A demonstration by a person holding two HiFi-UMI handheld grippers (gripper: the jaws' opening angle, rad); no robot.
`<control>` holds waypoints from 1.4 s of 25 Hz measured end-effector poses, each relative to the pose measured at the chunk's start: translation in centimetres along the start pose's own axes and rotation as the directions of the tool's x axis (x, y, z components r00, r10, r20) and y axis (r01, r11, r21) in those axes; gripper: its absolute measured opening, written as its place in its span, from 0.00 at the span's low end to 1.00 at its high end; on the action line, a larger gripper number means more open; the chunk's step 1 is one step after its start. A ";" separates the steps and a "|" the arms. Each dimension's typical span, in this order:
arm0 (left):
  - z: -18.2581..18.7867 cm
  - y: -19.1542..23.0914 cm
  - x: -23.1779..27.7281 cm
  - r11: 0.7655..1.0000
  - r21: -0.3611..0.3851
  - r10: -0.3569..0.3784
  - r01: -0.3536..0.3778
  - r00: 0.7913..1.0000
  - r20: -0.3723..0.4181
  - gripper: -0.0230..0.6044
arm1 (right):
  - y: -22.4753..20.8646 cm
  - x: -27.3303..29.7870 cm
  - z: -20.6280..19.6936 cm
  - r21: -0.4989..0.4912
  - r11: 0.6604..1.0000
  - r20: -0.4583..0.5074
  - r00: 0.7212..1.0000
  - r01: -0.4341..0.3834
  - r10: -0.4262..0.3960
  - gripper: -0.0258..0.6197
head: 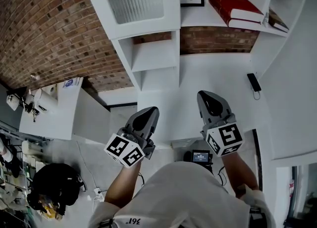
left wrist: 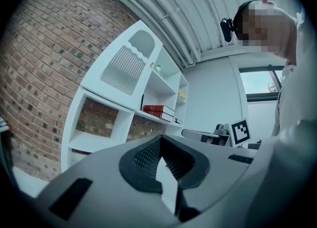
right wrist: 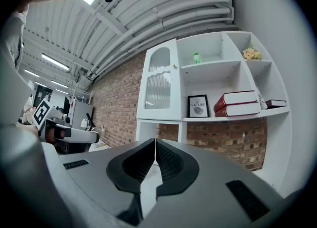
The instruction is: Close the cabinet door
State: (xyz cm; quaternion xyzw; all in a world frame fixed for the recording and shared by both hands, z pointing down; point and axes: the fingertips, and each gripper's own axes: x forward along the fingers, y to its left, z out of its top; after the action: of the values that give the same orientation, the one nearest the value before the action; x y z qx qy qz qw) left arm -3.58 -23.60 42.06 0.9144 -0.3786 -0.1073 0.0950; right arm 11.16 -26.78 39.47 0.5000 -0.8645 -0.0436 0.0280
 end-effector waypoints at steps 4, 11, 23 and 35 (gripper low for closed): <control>-1.3 -0.4 -0.2 1.000 -0.018 -0.008 0.008 1.000 -0.026 0.05 | 0.2 -0.2 -0.9 0.004 1.000 -0.022 1.000 -0.003 0.003 0.09; -2.5 -0.5 -0.7 0.999 -0.032 -0.011 0.010 0.999 -0.044 0.05 | 0.3 -0.5 -2.0 0.014 1.000 -0.038 0.999 0.000 0.001 0.08; -3.5 -0.8 -1.4 0.998 -0.059 -0.006 0.002 0.997 -0.073 0.05 | 0.5 -0.9 -2.8 0.020 1.000 -0.062 0.998 0.006 -0.005 0.08; -3.1 -1.6 -1.2 0.999 -0.049 -0.018 0.014 0.997 -0.076 0.05 | -0.4 -1.0 -0.9 -0.029 0.999 -0.025 0.999 0.021 -0.022 0.08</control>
State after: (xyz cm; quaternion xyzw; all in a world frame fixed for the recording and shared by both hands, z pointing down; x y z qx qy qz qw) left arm -2.55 -21.33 44.83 0.9182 -0.3648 -0.0822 0.1305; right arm 12.08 -26.20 40.27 0.5092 -0.8580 -0.0501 0.0456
